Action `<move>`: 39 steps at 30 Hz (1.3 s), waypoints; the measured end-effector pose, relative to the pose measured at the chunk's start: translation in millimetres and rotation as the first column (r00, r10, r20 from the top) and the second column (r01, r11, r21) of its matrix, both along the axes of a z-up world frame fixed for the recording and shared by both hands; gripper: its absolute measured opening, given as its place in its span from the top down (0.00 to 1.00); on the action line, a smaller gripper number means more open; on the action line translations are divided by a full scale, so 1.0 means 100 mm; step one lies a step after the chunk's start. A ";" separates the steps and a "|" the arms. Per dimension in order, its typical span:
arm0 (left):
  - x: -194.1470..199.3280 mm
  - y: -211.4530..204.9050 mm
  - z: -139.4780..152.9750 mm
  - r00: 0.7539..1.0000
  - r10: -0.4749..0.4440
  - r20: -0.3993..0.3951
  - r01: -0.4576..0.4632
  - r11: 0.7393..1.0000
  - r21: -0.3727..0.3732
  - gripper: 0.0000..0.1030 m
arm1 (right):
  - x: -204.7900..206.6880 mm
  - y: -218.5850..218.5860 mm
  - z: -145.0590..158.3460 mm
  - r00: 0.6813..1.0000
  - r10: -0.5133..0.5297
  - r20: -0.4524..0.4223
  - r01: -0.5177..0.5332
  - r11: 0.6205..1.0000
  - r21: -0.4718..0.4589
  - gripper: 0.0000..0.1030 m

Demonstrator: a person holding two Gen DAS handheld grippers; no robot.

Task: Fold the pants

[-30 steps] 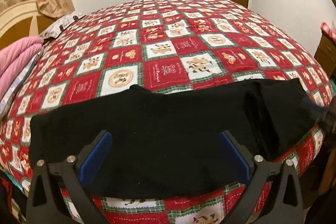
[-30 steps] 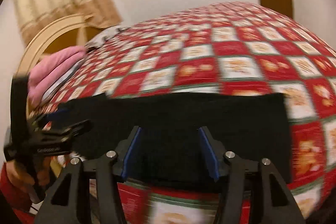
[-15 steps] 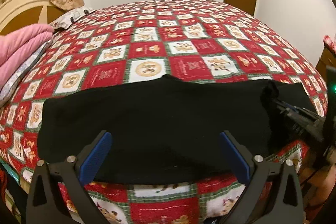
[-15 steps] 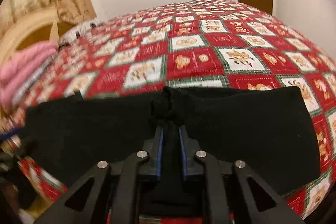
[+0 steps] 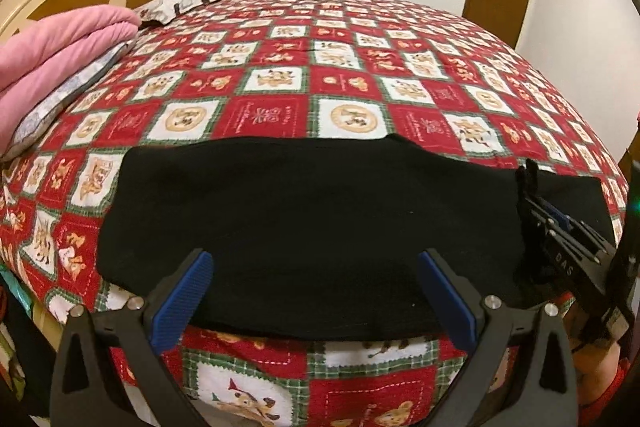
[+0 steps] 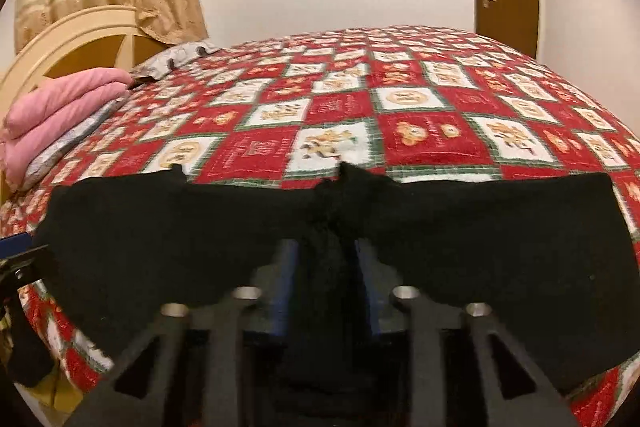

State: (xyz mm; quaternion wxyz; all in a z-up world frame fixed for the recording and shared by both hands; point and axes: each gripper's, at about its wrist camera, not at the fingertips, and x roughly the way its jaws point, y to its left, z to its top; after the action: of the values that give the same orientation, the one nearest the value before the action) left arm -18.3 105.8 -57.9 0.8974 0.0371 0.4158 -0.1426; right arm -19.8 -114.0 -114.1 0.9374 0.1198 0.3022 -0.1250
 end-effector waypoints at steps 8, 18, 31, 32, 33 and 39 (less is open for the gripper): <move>-0.04 -0.06 0.08 0.999 -0.024 0.023 0.024 1.000 0.011 0.00 | -0.36 0.37 0.35 0.963 0.205 0.175 -0.227 0.967 0.114 0.27; -0.18 -0.97 0.39 0.954 -0.284 0.096 0.287 0.957 -0.025 0.00 | -1.36 -1.03 0.36 0.952 -0.289 0.096 0.274 0.951 0.142 0.83; -0.35 -2.20 -0.09 0.889 -0.457 0.040 0.453 0.889 0.069 0.00 | -1.49 -1.34 0.22 0.910 -0.394 0.131 0.368 0.911 0.185 0.83; -0.32 -2.19 -0.15 0.897 -0.443 0.016 0.440 0.895 0.074 0.00 | -1.34 -1.39 0.23 0.920 -0.377 0.105 0.359 0.920 0.160 0.83; -0.29 -2.17 -0.21 0.905 -0.426 -0.009 0.425 0.902 0.080 0.00 | -1.22 -1.45 0.21 0.926 -0.370 0.077 0.355 0.922 0.154 0.82; -0.28 -2.05 -0.29 0.915 -0.400 -0.047 0.403 0.913 0.064 0.00 | -0.80 -1.73 -0.15 0.926 -0.377 -0.004 0.371 0.908 0.195 0.71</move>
State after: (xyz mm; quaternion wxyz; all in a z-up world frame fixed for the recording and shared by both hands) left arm -46.0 -99.6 -87.1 0.8401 0.1516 0.4190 -0.3094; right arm -100.1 -287.2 -128.8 0.8851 0.2674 0.2684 -0.2704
